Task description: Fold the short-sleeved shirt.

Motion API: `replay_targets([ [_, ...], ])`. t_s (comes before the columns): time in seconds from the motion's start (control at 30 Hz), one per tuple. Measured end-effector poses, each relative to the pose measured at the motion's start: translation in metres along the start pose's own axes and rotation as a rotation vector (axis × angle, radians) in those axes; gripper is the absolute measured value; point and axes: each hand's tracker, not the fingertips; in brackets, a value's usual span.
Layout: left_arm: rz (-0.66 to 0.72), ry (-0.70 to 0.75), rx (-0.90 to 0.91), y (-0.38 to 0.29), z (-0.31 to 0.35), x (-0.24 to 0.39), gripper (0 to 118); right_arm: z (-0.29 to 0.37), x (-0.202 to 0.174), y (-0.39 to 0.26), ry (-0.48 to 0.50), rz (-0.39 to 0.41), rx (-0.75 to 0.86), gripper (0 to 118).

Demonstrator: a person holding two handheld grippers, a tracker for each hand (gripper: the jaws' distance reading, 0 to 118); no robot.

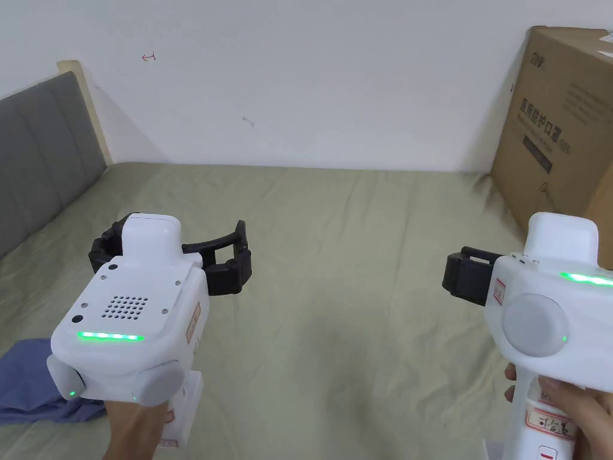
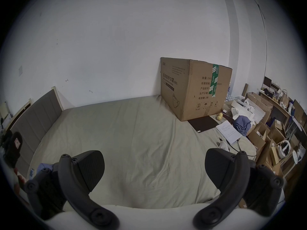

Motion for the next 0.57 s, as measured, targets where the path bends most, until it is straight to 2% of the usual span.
replay_targets([
  [0.37, 0.004, 0.001, 0.004, 0.0006, 0.0002, -0.0009, 117, 0.0003, -0.0047, 0.0022, 0.027, 0.013, 0.021, 118],
  [0.57, 0.006, 0.001, 0.006, 0.0015, 0.0006, -0.0018, 117, -0.0014, -0.0042, 0.0036, 0.0, 0.003, 0.028, 117],
])
